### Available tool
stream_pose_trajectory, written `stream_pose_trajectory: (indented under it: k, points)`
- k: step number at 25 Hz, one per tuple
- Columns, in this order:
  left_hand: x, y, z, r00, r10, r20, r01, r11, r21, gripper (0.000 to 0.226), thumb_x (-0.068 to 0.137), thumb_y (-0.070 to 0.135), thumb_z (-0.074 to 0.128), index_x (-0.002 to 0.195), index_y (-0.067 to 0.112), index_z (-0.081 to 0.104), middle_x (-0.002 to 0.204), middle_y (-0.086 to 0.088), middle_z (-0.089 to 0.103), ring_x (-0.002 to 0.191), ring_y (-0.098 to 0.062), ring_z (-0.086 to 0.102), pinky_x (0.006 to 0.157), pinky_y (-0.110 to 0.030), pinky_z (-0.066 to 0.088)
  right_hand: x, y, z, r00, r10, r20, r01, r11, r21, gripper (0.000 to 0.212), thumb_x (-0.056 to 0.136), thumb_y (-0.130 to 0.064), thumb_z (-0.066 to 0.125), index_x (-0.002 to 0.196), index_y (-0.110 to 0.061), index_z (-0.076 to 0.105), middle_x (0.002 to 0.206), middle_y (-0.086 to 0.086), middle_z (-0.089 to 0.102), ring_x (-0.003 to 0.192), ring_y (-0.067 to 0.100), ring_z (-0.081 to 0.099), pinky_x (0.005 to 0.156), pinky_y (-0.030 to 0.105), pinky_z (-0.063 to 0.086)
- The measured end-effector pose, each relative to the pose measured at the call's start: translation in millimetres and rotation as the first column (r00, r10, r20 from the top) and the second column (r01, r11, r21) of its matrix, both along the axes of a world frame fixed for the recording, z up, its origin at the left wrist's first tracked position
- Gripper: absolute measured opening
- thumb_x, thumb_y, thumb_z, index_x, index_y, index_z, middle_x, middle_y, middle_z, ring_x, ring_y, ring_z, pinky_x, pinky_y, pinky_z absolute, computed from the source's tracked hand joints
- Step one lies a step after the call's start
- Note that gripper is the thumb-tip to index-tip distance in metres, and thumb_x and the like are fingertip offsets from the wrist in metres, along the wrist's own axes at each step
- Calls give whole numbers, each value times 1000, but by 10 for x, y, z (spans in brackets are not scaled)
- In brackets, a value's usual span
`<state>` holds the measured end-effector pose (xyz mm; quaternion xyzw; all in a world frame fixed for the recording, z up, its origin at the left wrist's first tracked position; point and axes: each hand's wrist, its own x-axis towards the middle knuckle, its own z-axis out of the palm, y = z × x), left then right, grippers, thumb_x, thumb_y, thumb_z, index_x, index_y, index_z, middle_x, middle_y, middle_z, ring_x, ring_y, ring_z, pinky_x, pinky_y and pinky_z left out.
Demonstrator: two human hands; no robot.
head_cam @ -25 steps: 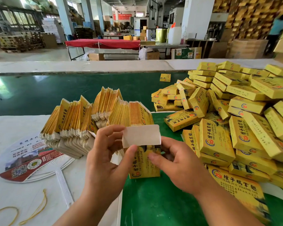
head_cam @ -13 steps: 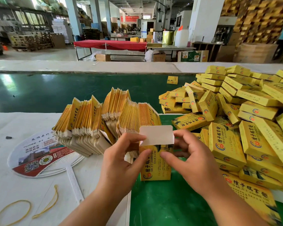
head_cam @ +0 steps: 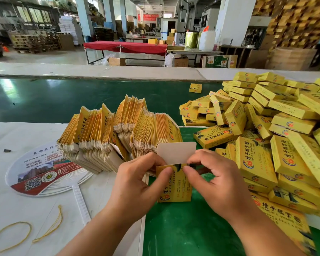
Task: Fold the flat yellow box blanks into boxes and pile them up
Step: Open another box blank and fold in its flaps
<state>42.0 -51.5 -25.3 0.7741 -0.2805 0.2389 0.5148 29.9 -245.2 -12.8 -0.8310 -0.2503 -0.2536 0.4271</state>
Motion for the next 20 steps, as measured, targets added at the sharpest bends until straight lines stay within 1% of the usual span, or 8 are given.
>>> stream_pose_trajectory:
  k: [3,5,7,9,10,13,15,20]
  points:
    - [-12,-9,-3,999,15,36,-15,1000,-12,15,88,30,63,80,17,64,74,10,63,70,-12,60,59,-24,50,-1,7,-11,1000,10,-12,-10,999,45,18,89,-31,61,83,-15,67,78,-11,63,75,8,62,62,14,47]
    - [-14,-8,-23,999,-25,-23,22,991,-128,13,85,27,67,93,19,61,82,8,66,77,-15,64,64,-26,54,-23,28,-35,998,10,-62,-1,989,147,16,86,-34,68,97,-24,62,86,-14,68,82,6,67,65,15,52]
    - [0,1,-42,990,-83,-114,53,969,-241,35,82,23,72,112,25,54,89,5,69,85,-19,67,71,-29,58,-34,48,-59,990,23,-138,13,968,250,38,82,-39,72,114,-36,50,96,-20,71,90,3,69,71,15,55]
    - [26,26,-53,978,-127,-168,79,961,-265,54,81,19,73,127,33,48,91,3,71,88,-21,68,77,-33,59,-24,39,-74,978,72,-195,-12,956,294,56,82,-42,71,131,-45,43,100,-17,73,95,6,70,76,17,56]
    - [38,39,-51,969,-163,-185,110,957,-267,57,81,19,73,130,35,49,92,4,71,89,-20,68,79,-34,59,-14,24,-73,973,101,-209,-36,955,294,58,83,-40,71,134,-46,44,101,-16,73,96,8,69,77,17,56]
    - [75,96,-28,939,-263,-220,199,940,-276,44,81,25,71,122,35,60,104,-3,71,100,-25,67,84,-39,59,18,-10,-64,971,136,-195,-83,963,257,43,84,-29,70,124,-41,58,97,-17,72,92,8,69,74,16,54]
    - [82,109,-15,935,-275,-223,215,941,-260,32,81,26,69,111,33,65,103,-5,70,98,-28,67,83,-45,58,24,-11,-59,969,156,-189,-104,961,255,34,85,-24,70,116,-37,63,91,-18,70,86,7,67,71,15,53]
    - [99,103,-14,935,-260,-241,195,945,-263,14,83,15,70,95,23,69,102,-7,72,98,-29,68,79,-45,60,22,-30,-45,962,162,-219,-95,953,288,18,86,-28,71,103,-33,71,90,-8,72,82,16,68,68,28,58]
